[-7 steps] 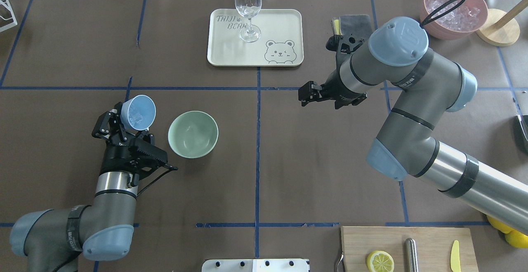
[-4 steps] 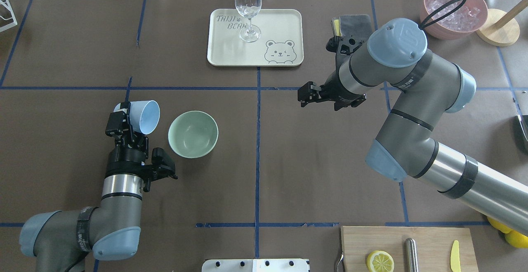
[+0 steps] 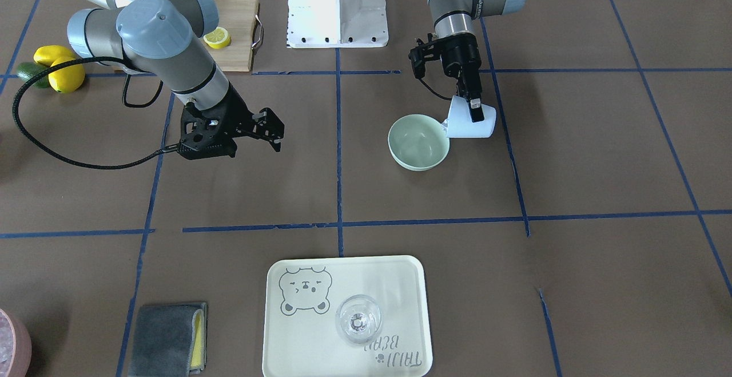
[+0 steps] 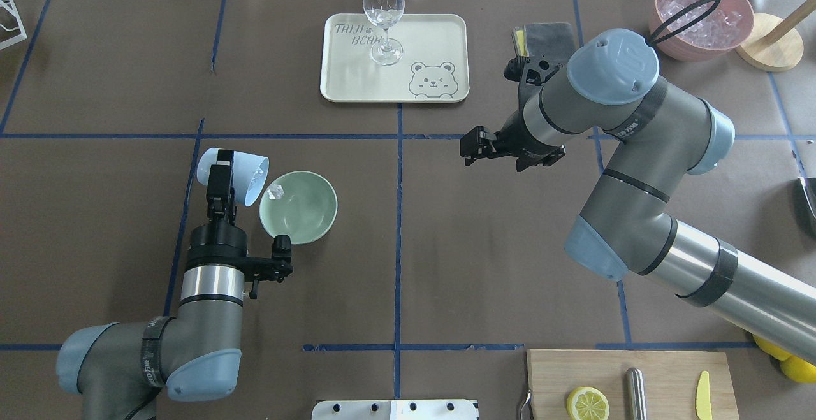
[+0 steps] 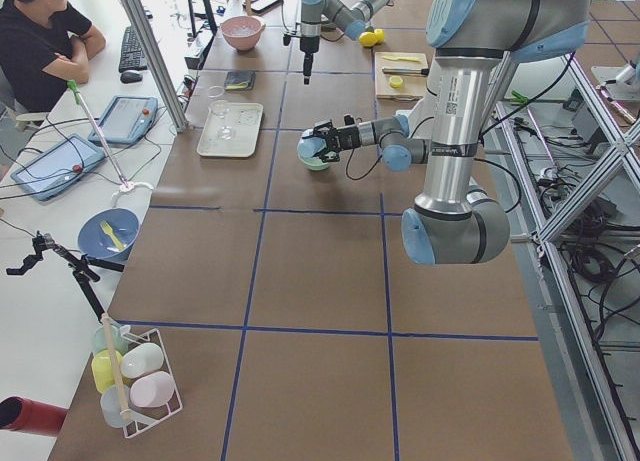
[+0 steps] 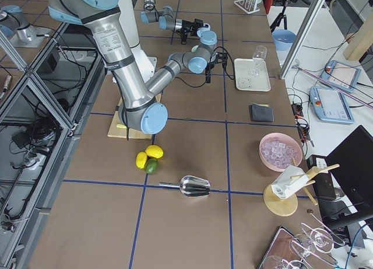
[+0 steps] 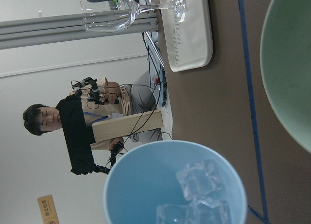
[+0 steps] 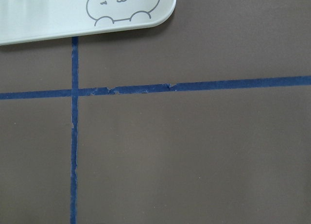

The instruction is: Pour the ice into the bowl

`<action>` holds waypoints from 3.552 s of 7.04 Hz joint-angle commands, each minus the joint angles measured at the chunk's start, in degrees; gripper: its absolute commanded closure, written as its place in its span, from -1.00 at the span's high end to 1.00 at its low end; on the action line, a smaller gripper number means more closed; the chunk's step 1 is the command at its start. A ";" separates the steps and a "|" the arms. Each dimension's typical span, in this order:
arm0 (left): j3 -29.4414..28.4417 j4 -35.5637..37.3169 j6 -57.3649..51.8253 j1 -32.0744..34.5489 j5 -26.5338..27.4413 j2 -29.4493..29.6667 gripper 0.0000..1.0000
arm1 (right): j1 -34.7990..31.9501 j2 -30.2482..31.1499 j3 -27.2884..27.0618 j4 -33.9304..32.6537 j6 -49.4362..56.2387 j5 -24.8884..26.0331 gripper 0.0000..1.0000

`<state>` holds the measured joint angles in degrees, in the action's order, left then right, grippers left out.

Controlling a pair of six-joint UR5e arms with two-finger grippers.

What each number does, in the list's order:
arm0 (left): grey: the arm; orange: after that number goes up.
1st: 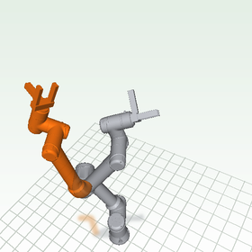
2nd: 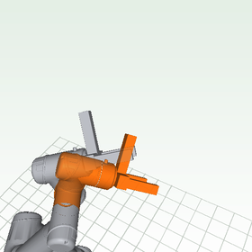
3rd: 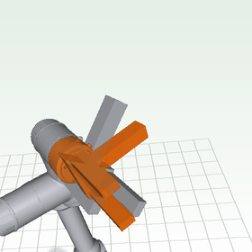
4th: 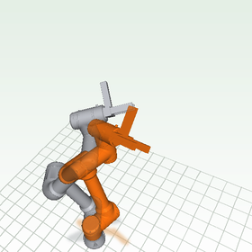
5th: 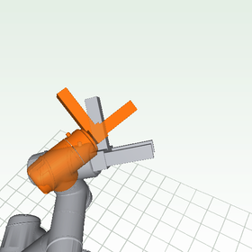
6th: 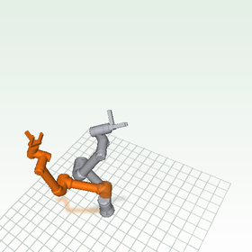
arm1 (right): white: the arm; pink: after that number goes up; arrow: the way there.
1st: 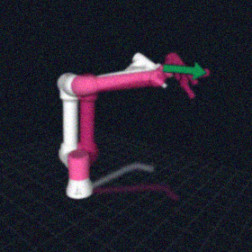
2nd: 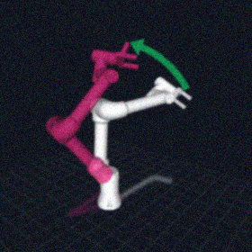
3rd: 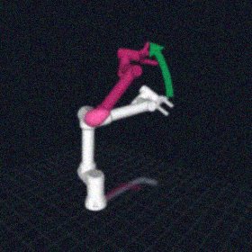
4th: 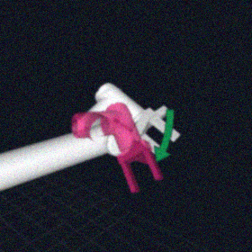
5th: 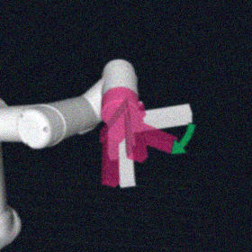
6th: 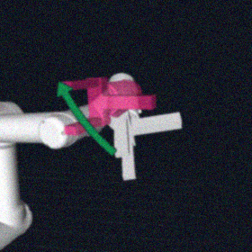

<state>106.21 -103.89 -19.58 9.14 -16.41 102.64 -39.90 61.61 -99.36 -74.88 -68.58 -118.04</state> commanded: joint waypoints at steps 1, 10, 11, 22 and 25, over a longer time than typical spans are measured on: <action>-0.73 0.00 -6.07 0.00 0.50 0.10 -1.00 | 0.00 0.00 0.13 0.00 -0.06 0.00 1.00; 4.97 -6.10 -12.24 0.61 -4.64 0.46 -1.00 | 0.97 -0.79 0.22 0.09 -1.99 0.09 1.00; 4.98 -8.85 -10.85 1.05 -8.25 0.19 -1.00 | 1.14 -0.79 0.22 0.09 -2.00 0.09 1.00; 8.75 -7.64 69.58 4.13 -33.25 -10.59 -1.00 | 5.35 -4.92 0.74 0.18 -8.76 1.14 1.00; 9.19 -7.64 78.62 10.52 -33.25 -11.23 -1.00 | 8.95 -11.21 6.77 0.18 -12.00 5.34 1.00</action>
<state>115.05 -111.57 56.03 16.70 -49.59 91.91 -32.56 53.84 -96.13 -74.71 -79.06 -114.53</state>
